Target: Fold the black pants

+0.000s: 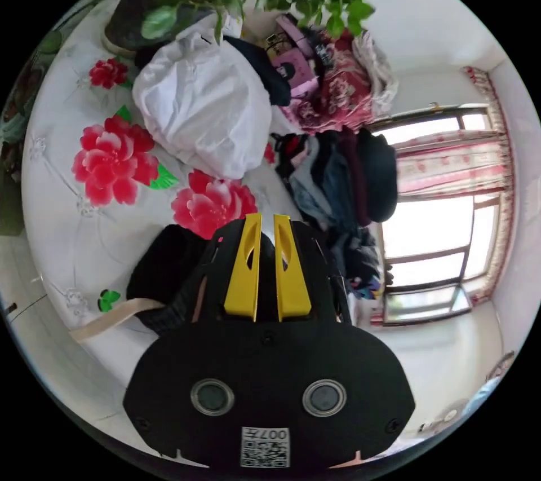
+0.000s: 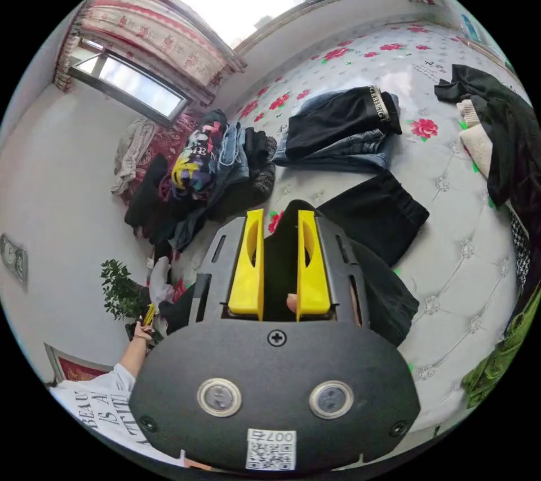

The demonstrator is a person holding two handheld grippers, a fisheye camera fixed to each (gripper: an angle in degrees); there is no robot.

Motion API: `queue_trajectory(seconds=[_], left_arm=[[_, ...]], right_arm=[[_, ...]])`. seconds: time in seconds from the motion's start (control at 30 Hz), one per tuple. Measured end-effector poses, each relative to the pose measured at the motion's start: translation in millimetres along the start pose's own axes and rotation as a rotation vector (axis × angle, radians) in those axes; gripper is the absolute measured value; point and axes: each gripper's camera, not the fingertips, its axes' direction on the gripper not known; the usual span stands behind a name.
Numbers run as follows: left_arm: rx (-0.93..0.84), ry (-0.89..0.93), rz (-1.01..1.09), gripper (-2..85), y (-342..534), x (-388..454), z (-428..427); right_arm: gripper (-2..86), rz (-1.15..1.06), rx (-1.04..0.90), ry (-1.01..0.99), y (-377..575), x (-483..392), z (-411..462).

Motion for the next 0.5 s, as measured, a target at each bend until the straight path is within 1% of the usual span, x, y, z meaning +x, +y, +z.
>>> queue_trajectory(seconds=[0.03,0.07,0.1,0.17,0.23,0.33,0.37,0.4,0.43,0.5], left_arm=[[-0.061,-0.042,0.001,4.5,1,10,33],[-0.126,-0.050,0.055,5.2,6,23,61],[-0.147,-0.059,0.094,5.5,10,30,73],[-0.213,-0.135,0.283,6.7,36,54,108],[-0.255,-0.232,0.391,7.4,59,62,125],[-0.240,-0.421,0.505,7.8,93,65,139],[-0.228,-0.481,0.527,7.7,103,64,145],[-0.228,-0.502,0.537,7.4,107,63,149],[-0.238,-0.549,0.560,6.7,114,60,162],[-0.240,-0.649,0.613,2.9,124,58,186]], right_arm=[[5.0,0.003,-0.047,0.056,-13,-1,27],[5.8,-0.016,-0.081,0.111,-20,-1,47],[6.2,-0.026,-0.092,0.136,-21,0,54],[8.0,-0.037,-0.117,0.178,-17,12,71],[9.5,-0.019,-0.104,0.211,-5,30,72],[12.3,0.039,-0.082,0.336,15,64,71],[13.6,0.041,-0.072,0.350,19,73,72],[14.1,0.040,-0.076,0.346,20,77,73],[15.0,0.020,-0.093,0.328,20,79,78],[15.6,-0.087,-0.118,0.342,19,69,88]])
